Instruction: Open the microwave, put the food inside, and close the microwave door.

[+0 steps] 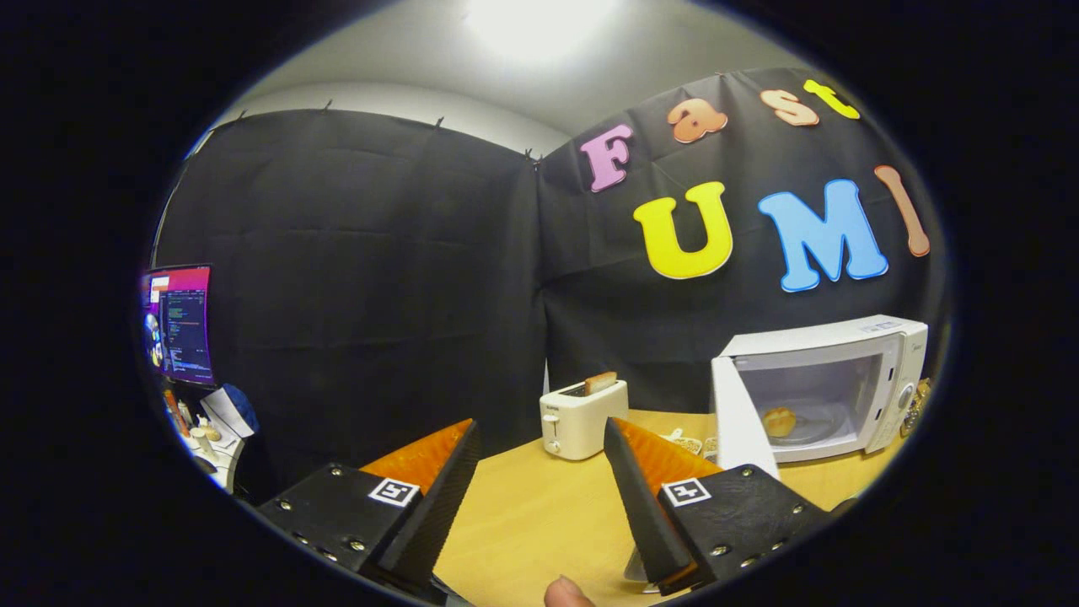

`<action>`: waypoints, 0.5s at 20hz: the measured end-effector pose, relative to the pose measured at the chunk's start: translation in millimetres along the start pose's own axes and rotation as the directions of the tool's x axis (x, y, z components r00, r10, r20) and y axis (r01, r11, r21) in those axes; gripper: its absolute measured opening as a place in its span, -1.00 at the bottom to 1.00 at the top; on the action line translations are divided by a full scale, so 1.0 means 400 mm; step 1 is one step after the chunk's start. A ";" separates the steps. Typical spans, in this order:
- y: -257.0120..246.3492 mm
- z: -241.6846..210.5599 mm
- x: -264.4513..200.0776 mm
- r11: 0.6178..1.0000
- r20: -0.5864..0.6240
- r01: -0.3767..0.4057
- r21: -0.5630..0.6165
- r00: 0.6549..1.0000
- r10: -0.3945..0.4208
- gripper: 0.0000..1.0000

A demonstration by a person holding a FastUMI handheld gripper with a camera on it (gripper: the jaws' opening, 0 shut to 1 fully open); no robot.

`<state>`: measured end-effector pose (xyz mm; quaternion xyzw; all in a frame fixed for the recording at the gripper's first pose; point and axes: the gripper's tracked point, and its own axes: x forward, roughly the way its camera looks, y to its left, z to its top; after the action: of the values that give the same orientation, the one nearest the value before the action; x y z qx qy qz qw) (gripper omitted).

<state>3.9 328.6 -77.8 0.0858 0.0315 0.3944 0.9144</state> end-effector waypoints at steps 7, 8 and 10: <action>-0.041 -0.170 0.005 0.998 -0.091 0.058 0.008 0.994 -0.057 0.11; -0.058 -0.186 0.008 0.997 -0.091 0.072 0.014 0.993 -0.071 -0.03; -0.073 -0.225 0.006 0.996 -0.107 0.090 0.016 0.990 -0.088 -0.45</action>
<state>15.2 322.6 -171.5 0.0729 0.0878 0.3567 0.9272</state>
